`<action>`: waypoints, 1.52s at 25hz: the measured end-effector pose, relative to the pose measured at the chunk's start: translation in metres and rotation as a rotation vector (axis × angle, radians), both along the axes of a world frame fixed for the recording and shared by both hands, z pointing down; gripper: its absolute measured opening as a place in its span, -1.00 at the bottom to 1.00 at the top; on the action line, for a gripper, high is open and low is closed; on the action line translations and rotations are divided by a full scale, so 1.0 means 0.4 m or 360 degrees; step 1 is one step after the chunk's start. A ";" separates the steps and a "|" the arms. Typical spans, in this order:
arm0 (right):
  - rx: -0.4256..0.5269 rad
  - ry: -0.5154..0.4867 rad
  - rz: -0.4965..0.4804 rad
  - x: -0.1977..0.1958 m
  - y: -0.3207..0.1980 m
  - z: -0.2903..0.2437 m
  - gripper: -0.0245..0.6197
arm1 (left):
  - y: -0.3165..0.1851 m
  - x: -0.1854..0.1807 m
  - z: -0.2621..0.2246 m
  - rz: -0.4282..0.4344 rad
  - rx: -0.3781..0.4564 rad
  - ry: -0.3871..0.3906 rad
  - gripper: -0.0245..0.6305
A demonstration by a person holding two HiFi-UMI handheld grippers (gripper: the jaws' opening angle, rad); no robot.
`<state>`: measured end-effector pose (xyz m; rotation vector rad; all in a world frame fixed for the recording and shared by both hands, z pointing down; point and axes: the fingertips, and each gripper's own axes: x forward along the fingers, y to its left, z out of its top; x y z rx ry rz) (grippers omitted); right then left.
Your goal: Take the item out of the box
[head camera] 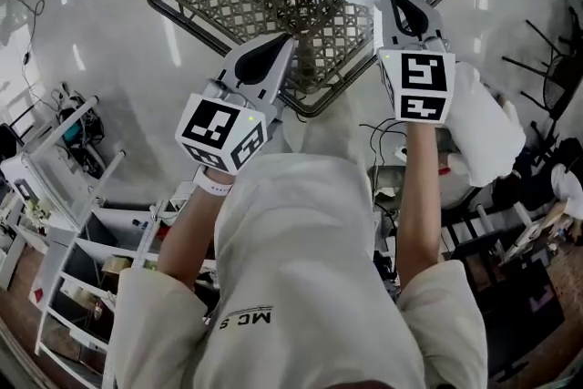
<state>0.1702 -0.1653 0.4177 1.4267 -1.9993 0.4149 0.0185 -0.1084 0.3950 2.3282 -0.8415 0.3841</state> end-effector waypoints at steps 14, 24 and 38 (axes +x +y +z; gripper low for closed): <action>0.0365 -0.0093 0.0160 0.000 0.220 -0.272 -0.87 | 0.080 -0.048 -0.171 -0.0004 0.0175 0.0066 -0.85; 0.0489 -0.0215 0.0250 -0.007 0.362 -0.328 -0.87 | 0.123 -0.040 -0.231 0.0011 0.0221 0.0123 -0.85; 0.0531 -0.0240 0.0322 -0.034 0.423 -0.329 -0.86 | 0.142 -0.026 -0.250 0.0099 0.0246 0.0142 -0.85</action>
